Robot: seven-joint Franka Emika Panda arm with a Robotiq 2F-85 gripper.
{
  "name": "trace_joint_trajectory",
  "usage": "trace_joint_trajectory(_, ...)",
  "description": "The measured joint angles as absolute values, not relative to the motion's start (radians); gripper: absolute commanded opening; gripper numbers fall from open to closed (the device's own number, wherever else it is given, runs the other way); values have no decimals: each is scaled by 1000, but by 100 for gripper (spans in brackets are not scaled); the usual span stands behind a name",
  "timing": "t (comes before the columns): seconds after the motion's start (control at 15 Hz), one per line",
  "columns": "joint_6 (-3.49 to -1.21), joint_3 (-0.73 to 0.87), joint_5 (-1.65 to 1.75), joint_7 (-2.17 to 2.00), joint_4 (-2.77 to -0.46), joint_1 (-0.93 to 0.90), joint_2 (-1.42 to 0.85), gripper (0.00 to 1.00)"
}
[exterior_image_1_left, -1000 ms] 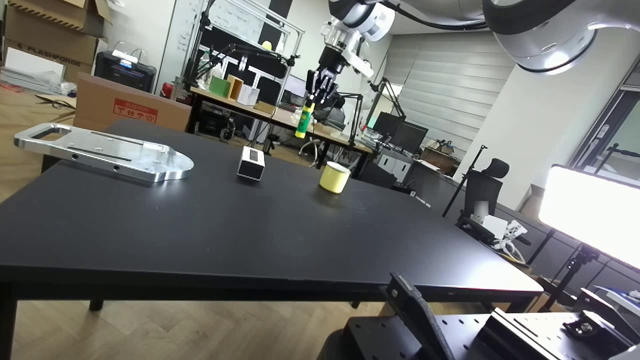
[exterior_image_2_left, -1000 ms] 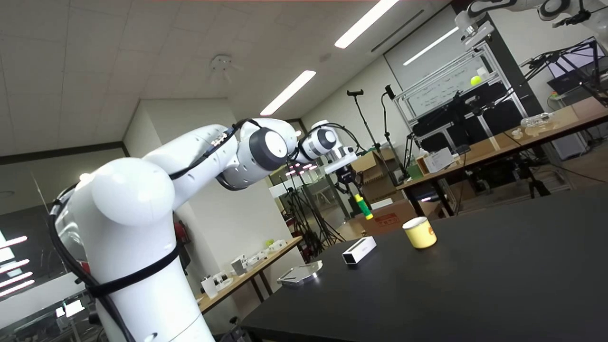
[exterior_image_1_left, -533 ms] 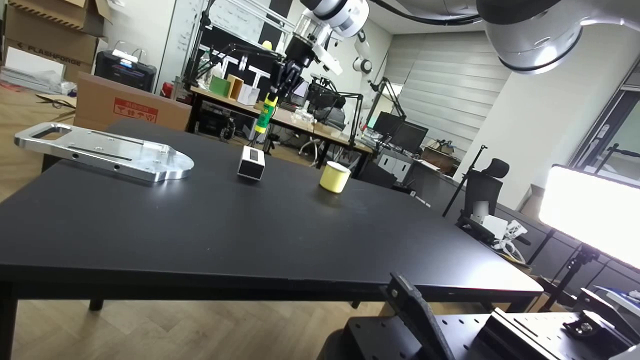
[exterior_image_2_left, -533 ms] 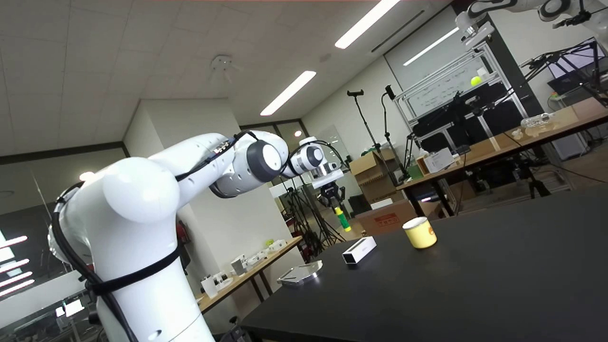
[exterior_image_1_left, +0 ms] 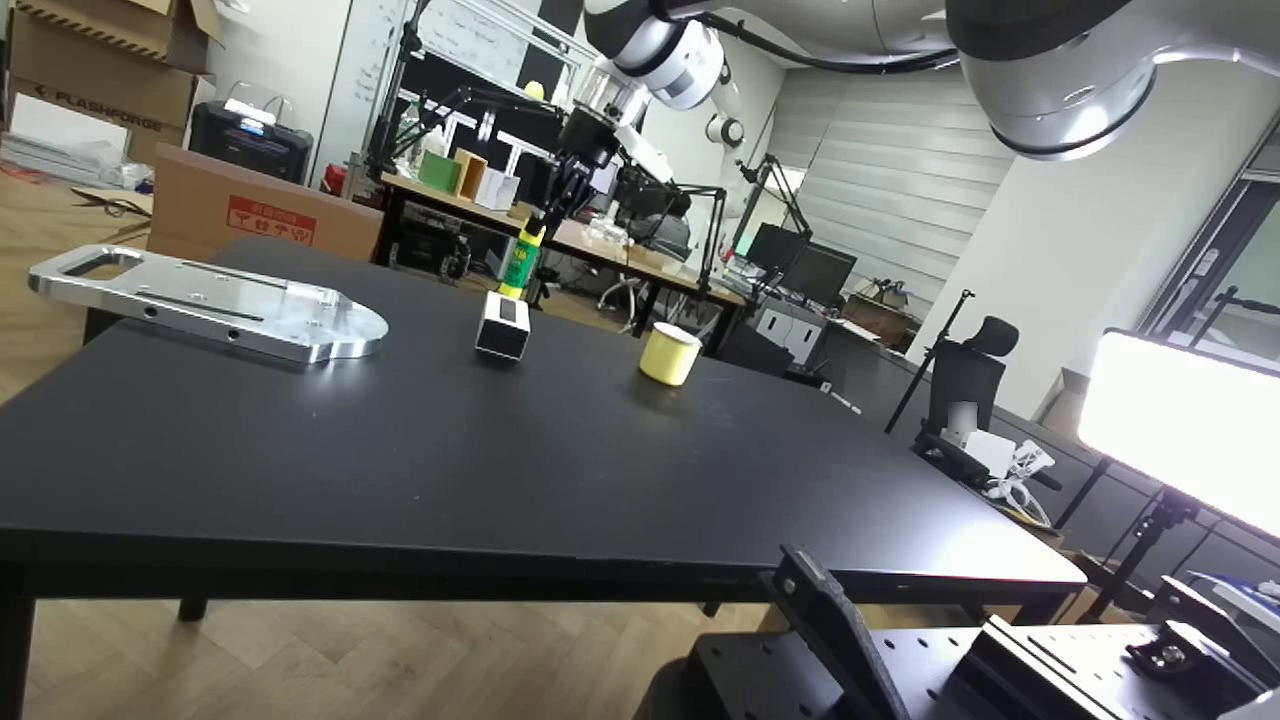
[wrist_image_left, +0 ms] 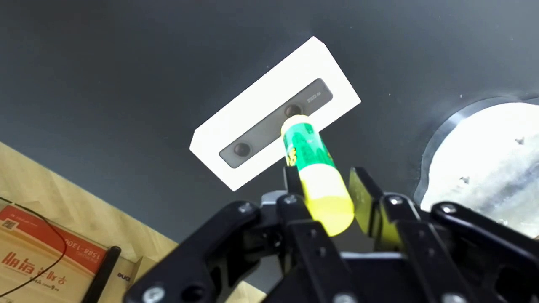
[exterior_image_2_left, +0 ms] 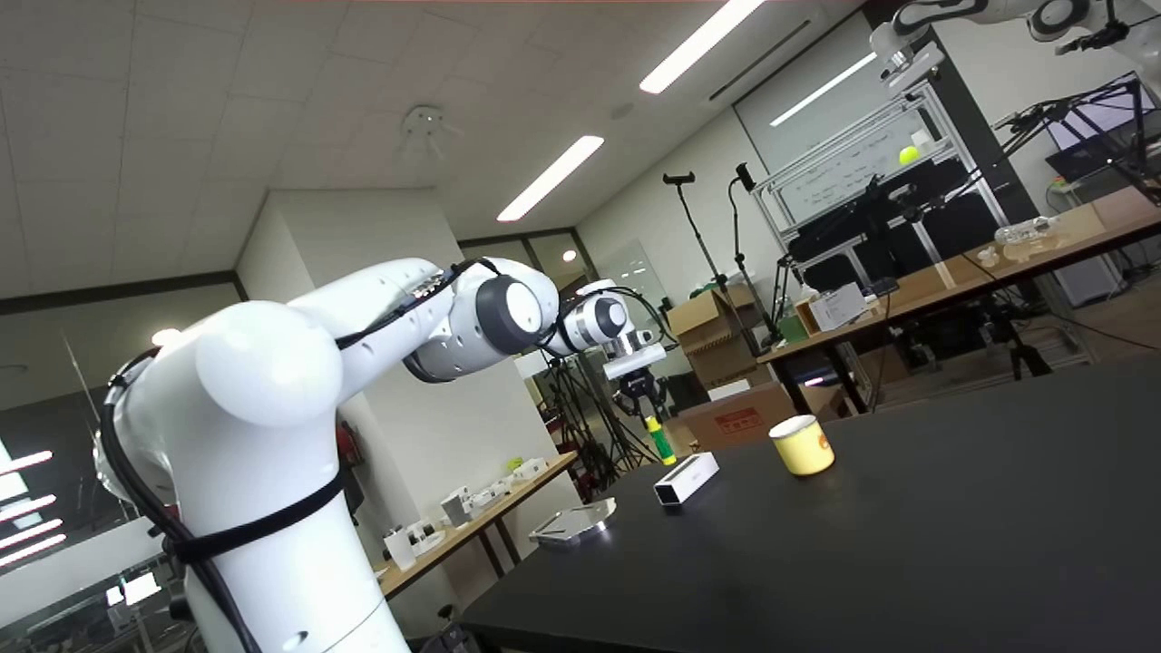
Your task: Take the glue stick from inside the yellow cup and place it on the white object on the table
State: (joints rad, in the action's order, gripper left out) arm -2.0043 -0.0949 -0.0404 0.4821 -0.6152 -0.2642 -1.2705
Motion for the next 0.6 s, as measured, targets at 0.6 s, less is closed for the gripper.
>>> trace_joint_trajectory(0.6,-2107,-111,-44,550,-696,-235,-1271,8)
